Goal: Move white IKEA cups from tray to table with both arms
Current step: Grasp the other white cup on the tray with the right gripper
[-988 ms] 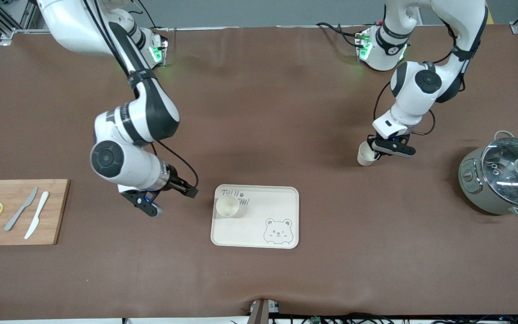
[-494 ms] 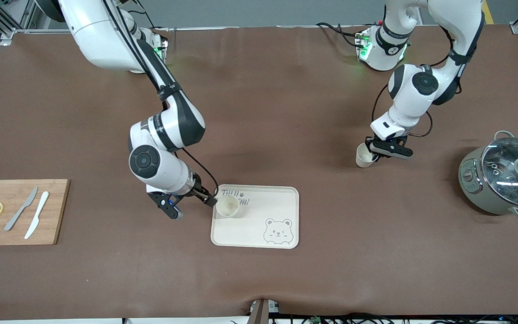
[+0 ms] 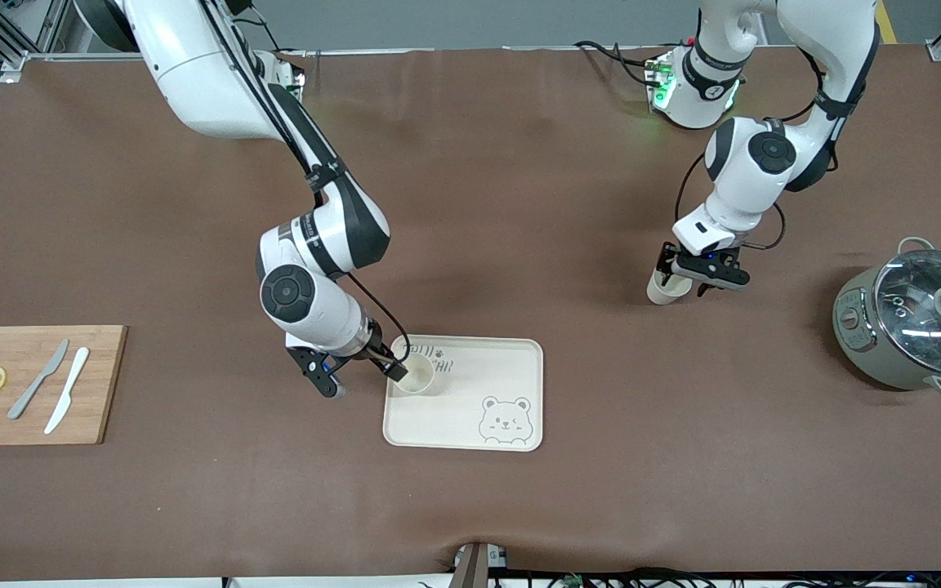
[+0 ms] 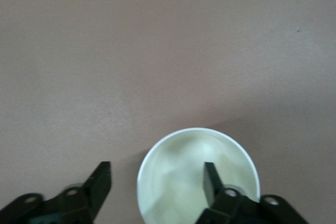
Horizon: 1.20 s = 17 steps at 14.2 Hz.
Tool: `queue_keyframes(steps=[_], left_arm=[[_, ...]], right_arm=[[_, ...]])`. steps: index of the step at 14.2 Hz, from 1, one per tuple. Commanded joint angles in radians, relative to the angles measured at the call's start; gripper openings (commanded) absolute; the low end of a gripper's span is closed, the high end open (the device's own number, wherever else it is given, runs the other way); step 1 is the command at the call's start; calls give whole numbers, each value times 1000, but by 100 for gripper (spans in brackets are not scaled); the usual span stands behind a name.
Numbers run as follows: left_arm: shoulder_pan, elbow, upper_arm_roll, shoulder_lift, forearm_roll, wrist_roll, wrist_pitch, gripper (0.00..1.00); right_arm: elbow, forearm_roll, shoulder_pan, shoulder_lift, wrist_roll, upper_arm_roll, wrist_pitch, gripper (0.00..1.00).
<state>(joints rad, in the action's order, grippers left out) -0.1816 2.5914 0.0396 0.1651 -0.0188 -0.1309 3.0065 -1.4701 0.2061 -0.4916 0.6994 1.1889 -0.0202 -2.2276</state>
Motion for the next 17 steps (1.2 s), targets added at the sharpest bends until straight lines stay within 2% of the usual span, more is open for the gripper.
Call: queue_keyframes(steps=[1,2,3,4,6,7,8,10,11,12,15,17], left_arm=[[31,-11,17,4,-32,-55,12,87],[31,-11,19,1,-32,-55,8,87],[31,-16,20,-2,-32,-53,-1,87],[30,-28,22,-7,-32,-53,-27,98],[28,-48,23,-24,-33,-53,-81,100],[28,-56,32,-30,-36,-53,-104,100],[28,-71,36,-41,-41,-52,-132,100],[28,-109,37,-77,-61,-52,-237,100],[25,-132,37,-103,-72,-52,-303,100],[25,-154,37,-130,-87,-52,-361,100],[24,-247,36,-171,-99,-36,-538,100],[19,-310,36,-167,-101,0,-604,100]], right_arm=[[62,7,-13,46,47,-6,2,93],[63,6,-19,55,51,-7,2,89],[65,6,-21,63,51,-6,0,76],[73,7,-25,74,58,-6,-16,59],[76,9,-33,83,80,-6,-56,59],[76,7,-41,89,83,-6,-58,56],[76,9,-47,92,83,-6,-58,42],[76,7,-56,92,83,-6,-52,21],[76,9,-50,91,81,-6,-50,6],[76,9,-48,92,78,-6,-50,0],[76,3,-39,88,70,-6,-43,0],[77,4,-32,84,69,-7,-40,0]])
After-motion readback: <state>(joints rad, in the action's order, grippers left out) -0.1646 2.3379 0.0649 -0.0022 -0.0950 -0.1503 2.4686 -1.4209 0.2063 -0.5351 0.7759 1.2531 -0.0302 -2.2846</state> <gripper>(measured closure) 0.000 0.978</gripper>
